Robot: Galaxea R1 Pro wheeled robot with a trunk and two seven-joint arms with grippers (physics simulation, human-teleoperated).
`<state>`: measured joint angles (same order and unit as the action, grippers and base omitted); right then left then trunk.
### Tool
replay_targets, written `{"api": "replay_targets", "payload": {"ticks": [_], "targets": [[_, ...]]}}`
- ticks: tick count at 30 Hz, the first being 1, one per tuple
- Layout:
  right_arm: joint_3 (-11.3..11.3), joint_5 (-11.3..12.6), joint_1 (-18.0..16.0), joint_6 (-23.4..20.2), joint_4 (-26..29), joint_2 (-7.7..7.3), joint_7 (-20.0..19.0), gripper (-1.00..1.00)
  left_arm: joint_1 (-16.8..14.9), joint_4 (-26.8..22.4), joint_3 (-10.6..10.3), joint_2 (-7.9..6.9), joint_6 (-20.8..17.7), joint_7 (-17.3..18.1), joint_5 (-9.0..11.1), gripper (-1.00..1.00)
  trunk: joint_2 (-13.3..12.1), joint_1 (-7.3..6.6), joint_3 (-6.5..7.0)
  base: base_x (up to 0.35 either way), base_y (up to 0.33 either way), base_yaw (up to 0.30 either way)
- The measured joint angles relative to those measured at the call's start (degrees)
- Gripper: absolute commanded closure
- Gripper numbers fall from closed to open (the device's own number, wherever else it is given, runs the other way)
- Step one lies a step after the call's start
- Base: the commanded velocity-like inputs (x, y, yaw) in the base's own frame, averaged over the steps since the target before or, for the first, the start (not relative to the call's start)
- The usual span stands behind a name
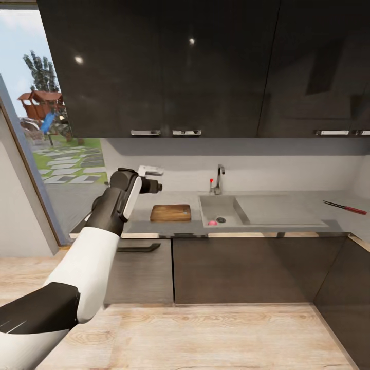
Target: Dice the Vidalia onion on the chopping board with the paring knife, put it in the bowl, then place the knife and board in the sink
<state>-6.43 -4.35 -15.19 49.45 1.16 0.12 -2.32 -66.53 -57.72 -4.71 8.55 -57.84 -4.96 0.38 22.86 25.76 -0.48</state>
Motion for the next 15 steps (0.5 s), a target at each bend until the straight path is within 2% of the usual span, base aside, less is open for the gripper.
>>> {"api": "replay_targets", "payload": {"ticks": [10, 15], "targets": [[-0.1, 0.1, 0.0, 0.0, 0.0, -0.01, 0.1, -1.0, 0.0, 0.3, -0.3, -0.37, 0.0, 0.1, 0.6, -1.0, 0.0, 0.0, 0.0, 0.0, -0.002, 0.0], [-0.1, 0.1, 0.0, 0.0, 0.0, 0.11, 0.2, -1.0, 0.1, 1.0, -0.3, -0.39, 0.1, 0.1, 0.6, -1.0, 0.0, 0.0, 0.0, 0.0, -0.169, 0.0]]}}
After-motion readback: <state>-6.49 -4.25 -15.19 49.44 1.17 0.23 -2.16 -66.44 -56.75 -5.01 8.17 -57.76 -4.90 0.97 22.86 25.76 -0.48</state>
